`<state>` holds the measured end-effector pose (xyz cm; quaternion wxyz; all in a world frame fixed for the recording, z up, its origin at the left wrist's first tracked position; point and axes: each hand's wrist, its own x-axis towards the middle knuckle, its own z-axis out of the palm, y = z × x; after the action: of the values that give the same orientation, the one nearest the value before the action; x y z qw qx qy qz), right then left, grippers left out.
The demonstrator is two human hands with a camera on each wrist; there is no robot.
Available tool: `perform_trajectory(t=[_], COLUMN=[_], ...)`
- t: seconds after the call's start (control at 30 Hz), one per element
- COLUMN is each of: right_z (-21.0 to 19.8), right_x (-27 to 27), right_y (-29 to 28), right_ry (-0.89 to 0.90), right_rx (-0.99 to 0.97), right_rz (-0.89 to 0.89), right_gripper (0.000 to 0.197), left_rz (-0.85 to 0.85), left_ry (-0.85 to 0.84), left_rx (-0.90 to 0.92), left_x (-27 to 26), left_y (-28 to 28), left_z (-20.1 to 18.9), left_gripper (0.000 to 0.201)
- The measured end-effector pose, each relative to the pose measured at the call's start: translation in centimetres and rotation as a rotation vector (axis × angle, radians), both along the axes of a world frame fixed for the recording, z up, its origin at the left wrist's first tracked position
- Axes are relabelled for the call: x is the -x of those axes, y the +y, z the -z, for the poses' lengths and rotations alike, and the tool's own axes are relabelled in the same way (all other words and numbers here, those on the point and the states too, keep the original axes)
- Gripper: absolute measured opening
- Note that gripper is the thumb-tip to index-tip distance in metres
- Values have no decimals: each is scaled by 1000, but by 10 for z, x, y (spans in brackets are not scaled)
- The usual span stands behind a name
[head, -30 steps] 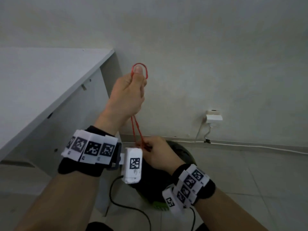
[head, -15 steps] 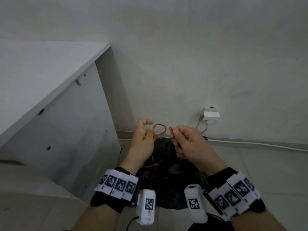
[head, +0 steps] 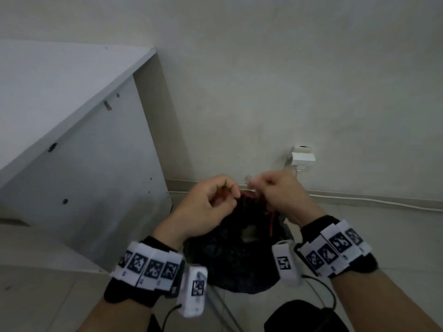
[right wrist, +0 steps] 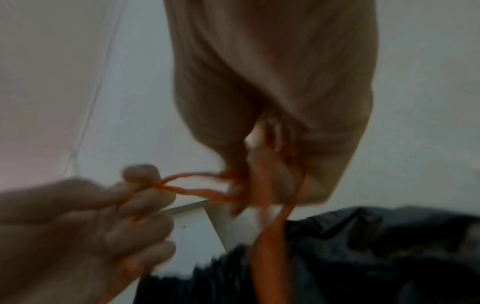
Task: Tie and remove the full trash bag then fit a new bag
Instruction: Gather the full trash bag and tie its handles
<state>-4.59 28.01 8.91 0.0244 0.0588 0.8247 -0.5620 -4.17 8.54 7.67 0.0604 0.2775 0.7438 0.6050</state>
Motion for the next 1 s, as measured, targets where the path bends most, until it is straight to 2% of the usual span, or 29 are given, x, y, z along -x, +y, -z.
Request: perform_trajectory(t=[0.03,0.07,0.1,0.13,0.2,0.27,0.43,0.53,0.67,0.8,0.87,0.93,1.0], right_z=[-3,-6,-8,-10,-14,-21,-31,-33,-23,5,14,20,25], right_x=[-7,-13,-17,-19,-18,-14,-6,6,21,23,25,26,25], right_y=[1,2,2,1,-2,-7,-20,-4,75,136,139,132,125], right_ry=[-67,-138,-192,-216,-225,-204,-128,-60,78,148,125,61,-1], right_rx=[-60,-6,127,285,556,708,758,764,661,473,436,351,-19], right_rz=[-203,-391,-508,-554,-531,-461,-277,-103,253,489,522,508,485], right_gripper=[24,24,23,21,17,14,13,14,26,20,18,21,35], left_rz=[10,13,15,22,59,43,-229,-335,-507,-658,-693,-656,-590], left_ry=[22,50,79,101,116,159,305,304,248,158,-27,-209,-265], left_rx=[3,16,35,49,22,-49,-76,-79,-146,-81,-157,-309,-338], left_x=[4,10,16,21,24,21,26,26,29,30,29,30,31], left_y=[-2,-4,-5,-5,-5,-3,3,-6,-59,-85,-75,-64,-56], left_z=[-11,-21,-29,-34,-40,-41,-34,-40,-43,-4,18,25,22], left_gripper=[18,22,25,26,23,19,4,12,17,21,26,29,30])
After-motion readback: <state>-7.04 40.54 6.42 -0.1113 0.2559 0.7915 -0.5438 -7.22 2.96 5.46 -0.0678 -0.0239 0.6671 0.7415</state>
